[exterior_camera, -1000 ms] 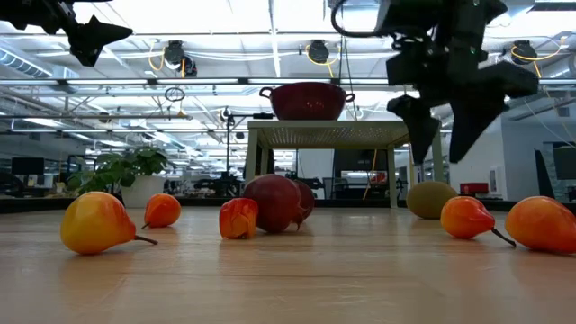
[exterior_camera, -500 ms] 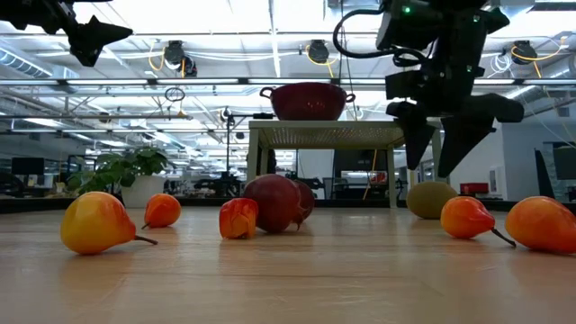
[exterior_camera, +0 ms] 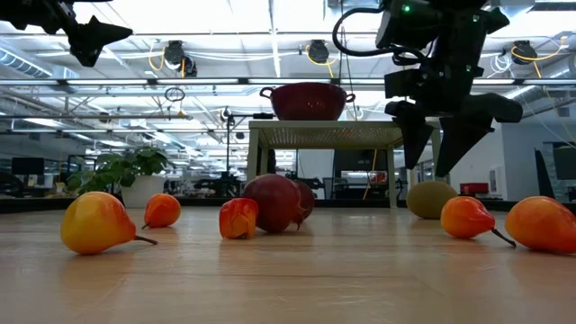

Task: Pick & Place Fruit
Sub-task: Put the kiwi into the strainer bowl

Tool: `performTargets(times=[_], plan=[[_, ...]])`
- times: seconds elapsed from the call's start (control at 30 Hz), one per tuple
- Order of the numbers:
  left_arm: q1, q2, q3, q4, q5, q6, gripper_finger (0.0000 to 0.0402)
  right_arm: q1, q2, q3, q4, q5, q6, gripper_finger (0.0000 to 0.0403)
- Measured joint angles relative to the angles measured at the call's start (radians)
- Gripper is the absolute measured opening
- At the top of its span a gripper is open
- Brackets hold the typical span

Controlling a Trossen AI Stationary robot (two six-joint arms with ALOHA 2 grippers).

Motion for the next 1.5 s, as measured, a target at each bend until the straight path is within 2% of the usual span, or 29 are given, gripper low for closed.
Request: performTargets(times=[0.97, 1.17, 1.5], plan=[[0.0, 0.0, 0.0, 0.0, 0.0, 0.001, 0.0273, 0.0, 0.0, 0.0, 0.003, -0.003, 0.016, 0.0279], [0.0, 0.0, 0.0, 0.0, 0.0, 0.001, 0.0273, 0.0, 0.0, -0.03, 0.016, -0.079, 0.016, 0.0279], [0.0, 0.0, 0.0, 0.0, 0.0, -0.005, 0.0273, 0.0, 0.0, -0.097, 0.081, 0.045, -0.002, 0.0279]])
